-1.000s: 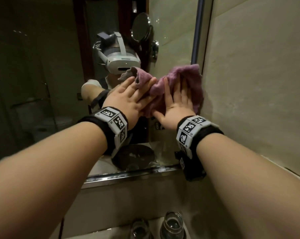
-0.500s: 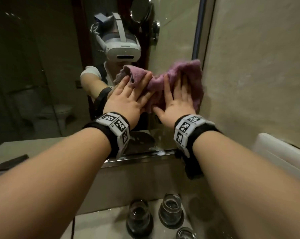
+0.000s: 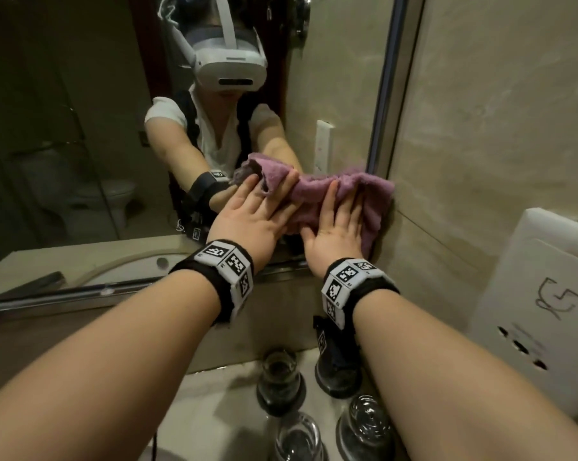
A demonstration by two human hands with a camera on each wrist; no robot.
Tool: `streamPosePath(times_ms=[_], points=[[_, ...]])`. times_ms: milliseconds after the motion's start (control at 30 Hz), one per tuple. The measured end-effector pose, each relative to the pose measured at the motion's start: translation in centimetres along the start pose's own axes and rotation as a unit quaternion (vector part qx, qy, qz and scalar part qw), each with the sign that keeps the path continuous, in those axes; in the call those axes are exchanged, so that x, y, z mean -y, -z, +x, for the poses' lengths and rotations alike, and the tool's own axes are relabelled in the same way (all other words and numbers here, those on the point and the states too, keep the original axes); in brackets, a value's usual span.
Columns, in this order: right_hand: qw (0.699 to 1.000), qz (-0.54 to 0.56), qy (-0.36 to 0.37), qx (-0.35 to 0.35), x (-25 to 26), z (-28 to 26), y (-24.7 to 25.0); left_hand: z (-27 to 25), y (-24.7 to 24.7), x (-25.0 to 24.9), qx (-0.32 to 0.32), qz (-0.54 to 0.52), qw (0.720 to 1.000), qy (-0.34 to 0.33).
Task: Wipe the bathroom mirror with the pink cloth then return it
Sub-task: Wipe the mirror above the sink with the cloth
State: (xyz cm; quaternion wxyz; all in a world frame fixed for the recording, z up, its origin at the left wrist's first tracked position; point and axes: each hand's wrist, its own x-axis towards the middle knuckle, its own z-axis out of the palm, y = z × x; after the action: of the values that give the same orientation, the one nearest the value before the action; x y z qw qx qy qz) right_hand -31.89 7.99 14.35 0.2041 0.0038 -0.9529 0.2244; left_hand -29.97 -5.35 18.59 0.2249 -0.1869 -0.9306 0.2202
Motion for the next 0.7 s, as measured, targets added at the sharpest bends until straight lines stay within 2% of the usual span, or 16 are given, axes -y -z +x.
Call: streamPosePath(times_ms=[100, 233, 400, 567, 700], points=[[0.998, 0.026, -0.050, 0.016, 0.3, -1.0, -1.6, -0.8, -1.4, -0.4, 0.037, 0.007, 0.999, -0.018], [0.995, 0.064, -0.083, 0.002, 2.2, -1.4, -2.3, -1.4, -2.0, -0.1, 0.043, 0.011, 0.998, -0.036], [0.996, 0.057, -0.062, 0.027, 3.2, -2.8, -4.2, -3.1, -4.0, 0.2, 0.066, 0.004, 0.997, -0.033], [0.999, 0.024, -0.018, 0.031, 0.2, -2.5, -3.8, -3.2, -4.9, -0.2, 0.037, -0.035, 0.999, -0.017], [0.999, 0.005, -0.025, 0.034, -1.1, -2.3, -3.7, -2.6, -5.4, -1.9, 0.064, -0.046, 0.997, -0.014]])
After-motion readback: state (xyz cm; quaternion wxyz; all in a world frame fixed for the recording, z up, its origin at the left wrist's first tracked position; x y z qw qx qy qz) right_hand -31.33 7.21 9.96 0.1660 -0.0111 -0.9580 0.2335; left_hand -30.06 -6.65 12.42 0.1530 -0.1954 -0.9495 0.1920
